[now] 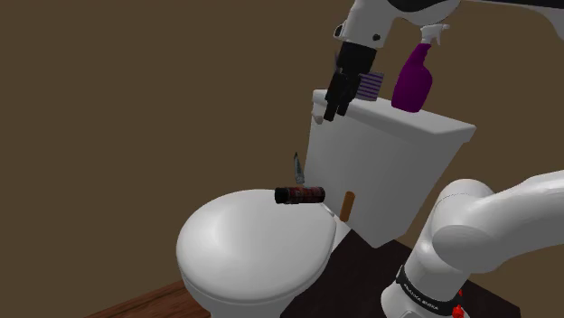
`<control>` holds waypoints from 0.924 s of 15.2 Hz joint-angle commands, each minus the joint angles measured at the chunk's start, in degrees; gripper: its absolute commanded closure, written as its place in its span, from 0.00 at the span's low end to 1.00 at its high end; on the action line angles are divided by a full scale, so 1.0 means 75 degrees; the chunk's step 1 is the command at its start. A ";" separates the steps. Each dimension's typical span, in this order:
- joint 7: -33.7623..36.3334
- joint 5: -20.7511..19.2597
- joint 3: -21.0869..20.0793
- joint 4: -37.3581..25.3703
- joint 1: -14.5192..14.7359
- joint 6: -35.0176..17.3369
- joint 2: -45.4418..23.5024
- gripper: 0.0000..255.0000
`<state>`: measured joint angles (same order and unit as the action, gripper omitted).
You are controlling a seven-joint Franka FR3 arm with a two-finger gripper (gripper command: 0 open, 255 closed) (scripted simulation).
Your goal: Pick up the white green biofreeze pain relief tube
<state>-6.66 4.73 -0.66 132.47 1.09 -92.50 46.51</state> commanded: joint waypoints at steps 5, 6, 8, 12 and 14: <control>0.0457 -0.0237 -0.0273 0.0791 -0.0283 -0.1286 -0.0231 0.00; 0.0581 -0.0303 -0.0338 0.0962 -0.0358 -0.1611 -0.0322 0.00; 0.0841 -0.0446 -0.0471 0.1269 -0.0521 -0.2263 -0.0544 0.00; 0.1428 -0.0792 -0.0745 0.1742 -0.0904 -0.3572 -0.1148 0.00; 0.1767 -0.1013 -0.0886 0.1904 -0.1128 -0.4220 -0.1526 0.00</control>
<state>5.26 -2.03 -6.78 145.85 -6.54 -121.66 36.05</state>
